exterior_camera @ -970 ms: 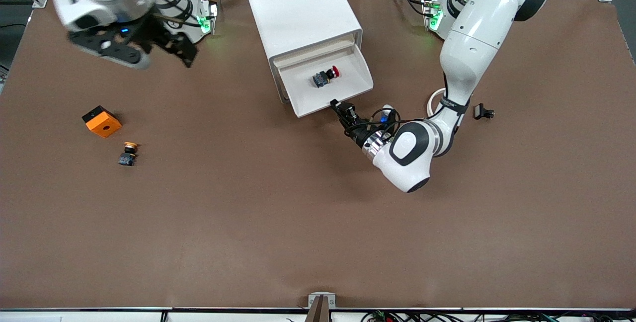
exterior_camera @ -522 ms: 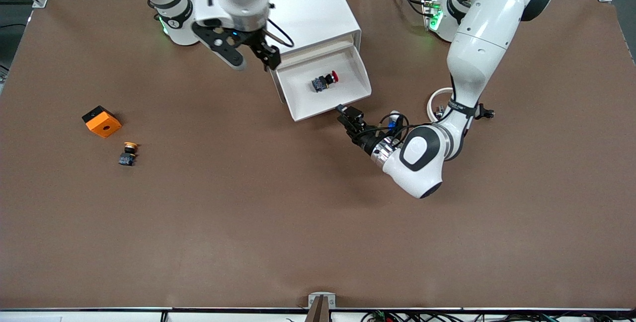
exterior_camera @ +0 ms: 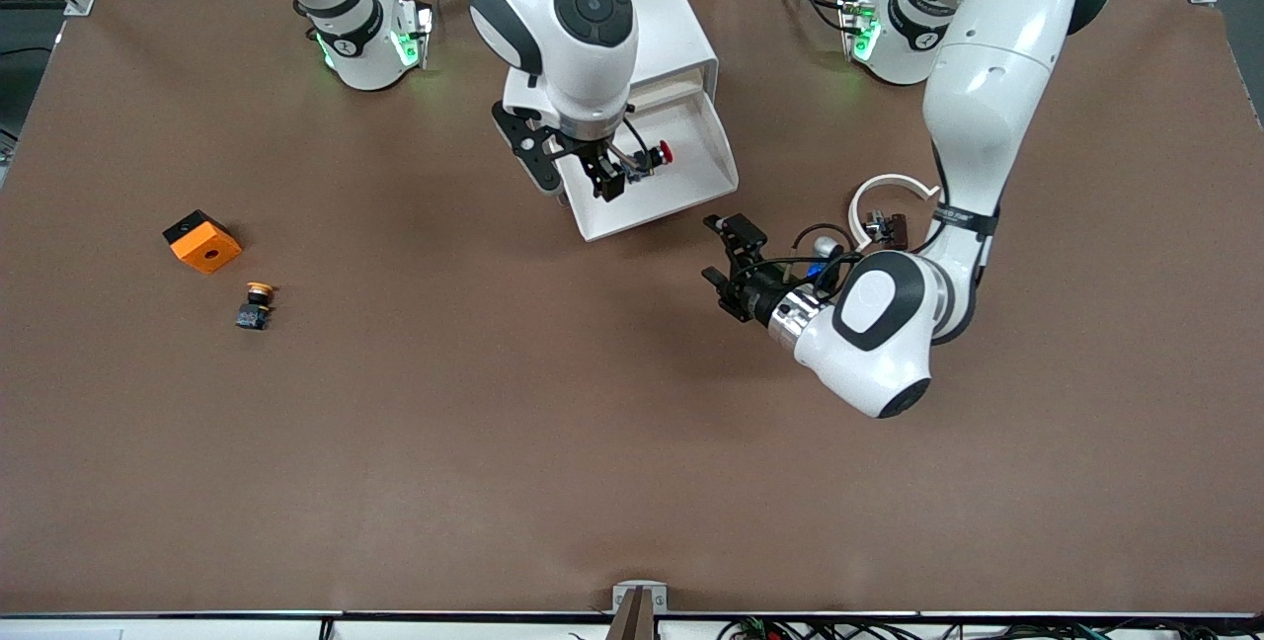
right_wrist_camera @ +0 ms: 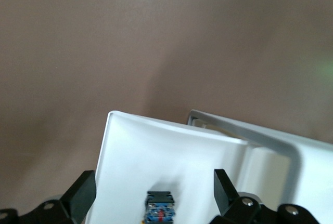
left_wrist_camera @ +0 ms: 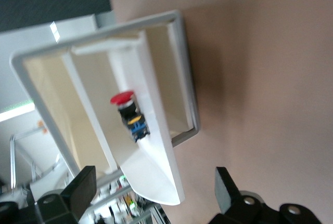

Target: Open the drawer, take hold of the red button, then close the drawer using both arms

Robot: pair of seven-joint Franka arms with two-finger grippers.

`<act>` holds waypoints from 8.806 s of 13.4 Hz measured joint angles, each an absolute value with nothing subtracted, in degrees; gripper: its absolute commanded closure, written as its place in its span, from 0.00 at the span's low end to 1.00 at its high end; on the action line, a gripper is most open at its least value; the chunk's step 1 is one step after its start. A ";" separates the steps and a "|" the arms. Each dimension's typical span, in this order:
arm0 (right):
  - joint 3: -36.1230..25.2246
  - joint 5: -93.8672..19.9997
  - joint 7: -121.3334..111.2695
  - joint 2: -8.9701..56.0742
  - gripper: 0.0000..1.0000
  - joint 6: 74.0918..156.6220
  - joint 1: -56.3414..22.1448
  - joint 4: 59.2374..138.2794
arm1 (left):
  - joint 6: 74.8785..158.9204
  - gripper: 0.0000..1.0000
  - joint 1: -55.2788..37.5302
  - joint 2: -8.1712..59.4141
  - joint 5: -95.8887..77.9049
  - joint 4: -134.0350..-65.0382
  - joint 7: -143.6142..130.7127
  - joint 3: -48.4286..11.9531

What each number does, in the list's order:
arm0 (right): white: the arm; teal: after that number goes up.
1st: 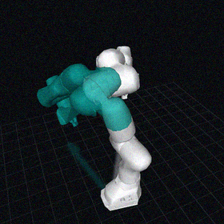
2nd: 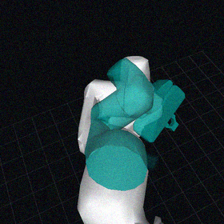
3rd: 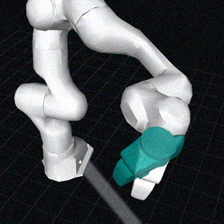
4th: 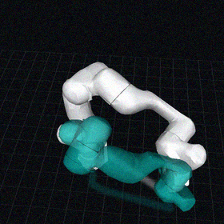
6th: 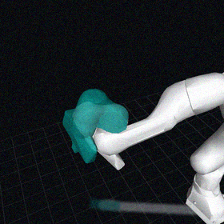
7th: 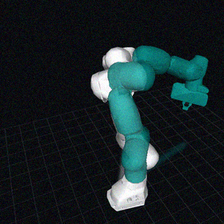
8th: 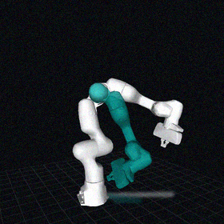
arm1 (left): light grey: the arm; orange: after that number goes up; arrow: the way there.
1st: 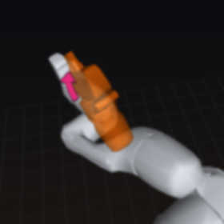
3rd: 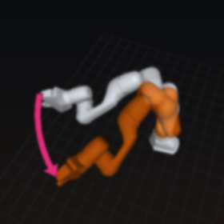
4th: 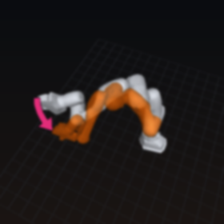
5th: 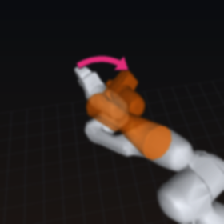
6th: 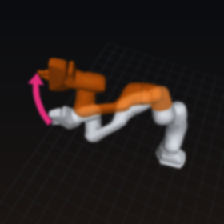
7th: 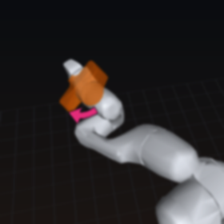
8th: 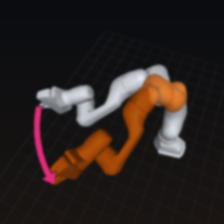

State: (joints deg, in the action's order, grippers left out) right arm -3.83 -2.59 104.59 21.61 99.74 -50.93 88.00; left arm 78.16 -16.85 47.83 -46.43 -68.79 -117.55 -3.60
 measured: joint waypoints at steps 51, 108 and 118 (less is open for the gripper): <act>-6.45 -3.43 16.66 9.21 0.90 104.44 -15.39 110.26 | 127.73 0.00 -9.97 21.31 3.62 -115.55 -55.99 -32.85; -6.00 2.46 0.90 -7.05 0.00 90.57 -3.37 97.92 | 88.14 0.00 5.53 -4.51 2.17 -91.16 -8.31 -8.69; -5.94 2.45 0.82 -5.48 0.00 86.05 -2.50 91.89 | 89.25 0.00 3.04 -11.37 0.24 -99.99 -4.54 -7.44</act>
State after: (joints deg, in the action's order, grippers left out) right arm -5.94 2.45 0.82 -5.48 86.05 -2.50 91.89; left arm 89.25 3.04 -11.37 0.24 -99.99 -4.54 -7.44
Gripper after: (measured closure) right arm 0.000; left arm 0.000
